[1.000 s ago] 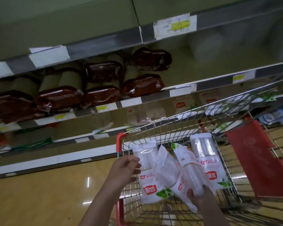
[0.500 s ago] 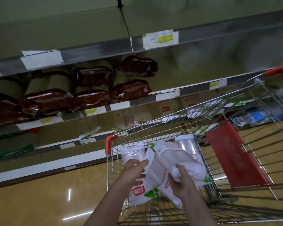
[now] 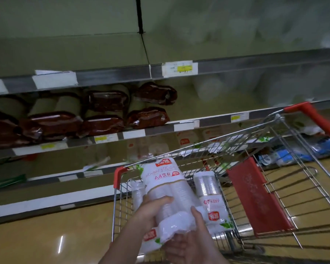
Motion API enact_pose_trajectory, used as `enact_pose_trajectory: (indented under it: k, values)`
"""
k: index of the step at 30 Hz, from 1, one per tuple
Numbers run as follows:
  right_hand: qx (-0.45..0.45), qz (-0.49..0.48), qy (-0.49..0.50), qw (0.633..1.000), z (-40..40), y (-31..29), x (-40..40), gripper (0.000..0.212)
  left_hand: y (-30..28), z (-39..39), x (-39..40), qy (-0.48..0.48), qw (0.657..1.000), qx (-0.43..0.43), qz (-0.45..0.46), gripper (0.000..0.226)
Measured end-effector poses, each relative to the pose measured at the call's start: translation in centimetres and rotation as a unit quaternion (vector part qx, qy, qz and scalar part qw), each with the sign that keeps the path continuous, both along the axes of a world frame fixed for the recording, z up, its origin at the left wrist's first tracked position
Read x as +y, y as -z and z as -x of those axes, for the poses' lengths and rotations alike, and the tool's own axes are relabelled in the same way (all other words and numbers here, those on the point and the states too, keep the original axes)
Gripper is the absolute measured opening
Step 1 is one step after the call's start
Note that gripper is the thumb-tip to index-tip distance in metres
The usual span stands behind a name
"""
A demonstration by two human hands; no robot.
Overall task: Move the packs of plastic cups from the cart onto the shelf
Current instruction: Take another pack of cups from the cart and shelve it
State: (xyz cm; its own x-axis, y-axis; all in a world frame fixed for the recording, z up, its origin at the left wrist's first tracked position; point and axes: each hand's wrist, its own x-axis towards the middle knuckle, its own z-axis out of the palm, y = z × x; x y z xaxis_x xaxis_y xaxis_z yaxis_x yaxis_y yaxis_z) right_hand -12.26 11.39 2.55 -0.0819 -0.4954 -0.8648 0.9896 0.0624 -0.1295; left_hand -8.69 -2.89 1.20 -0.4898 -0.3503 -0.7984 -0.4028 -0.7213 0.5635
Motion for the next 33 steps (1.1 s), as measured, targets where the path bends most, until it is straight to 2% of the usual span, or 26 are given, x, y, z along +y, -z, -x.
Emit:
enact_pose_trajectory:
  k: [3, 7, 11, 14, 17, 21, 24, 28, 29, 32, 33]
  values:
    - [0.039, -0.020, -0.045, 0.998, 1.2, -1.1, -0.4, 0.067, -1.8, -1.8, -1.5, 0.019, 1.000, 0.013, 0.017, 0.061]
    - [0.098, -0.030, -0.067, 0.992, 1.9, -1.9, -1.7, 0.075, -4.1, -5.3, -4.3, 0.055, 0.997, 0.050, 0.028, 0.056]
    - [0.212, 0.018, -0.138, 0.967, 0.2, -2.9, -5.2, 0.058, -6.0, -8.9, -6.7, 0.085, 0.989, 0.108, 0.046, 0.062]
    - [0.282, 0.086, -0.119, 0.948, -3.0, -4.6, -9.4, 0.051, -7.5, -11.8, -8.5, 0.068, 0.987, 0.133, 0.053, 0.063]
    - [0.338, 0.099, -0.096, 0.931, -7.0, -6.5, -13.6, 0.052, -8.8, -15.9, -11.8, 0.047, 0.984, 0.147, 0.091, 0.070]
    - [0.370, 0.150, -0.109, 0.910, -13.3, -9.2, -18.6, 0.048, -10.5, -22.4, -16.9, 0.013, 0.977, 0.179, 0.116, 0.066]
    - [0.409, 0.162, -0.104, 0.892, -18.0, -10.9, -22.5, 0.065, -11.9, -27.2, -20.5, -0.015, 0.972, 0.192, 0.132, 0.063]
    - [0.444, 0.180, -0.145, 0.866, -21.6, -13.2, -25.6, 0.051, -14.3, -31.4, -23.5, -0.031, 0.962, 0.219, 0.163, 0.047]
    - [0.462, 0.176, -0.168, 0.853, -22.2, -13.9, -26.4, 0.054, -14.8, -32.1, -24.4, -0.035, 0.959, 0.224, 0.171, 0.045]
    - [0.526, 0.159, -0.249, 0.797, -22.8, -16.8, -28.8, 0.088, -17.3, -33.2, -26.8, -0.036, 0.948, 0.228, 0.220, 0.063]
    - [0.536, 0.169, -0.265, 0.784, -22.8, -17.6, -29.8, 0.087, -17.9, -33.3, -27.8, -0.040, 0.942, 0.233, 0.238, 0.070]
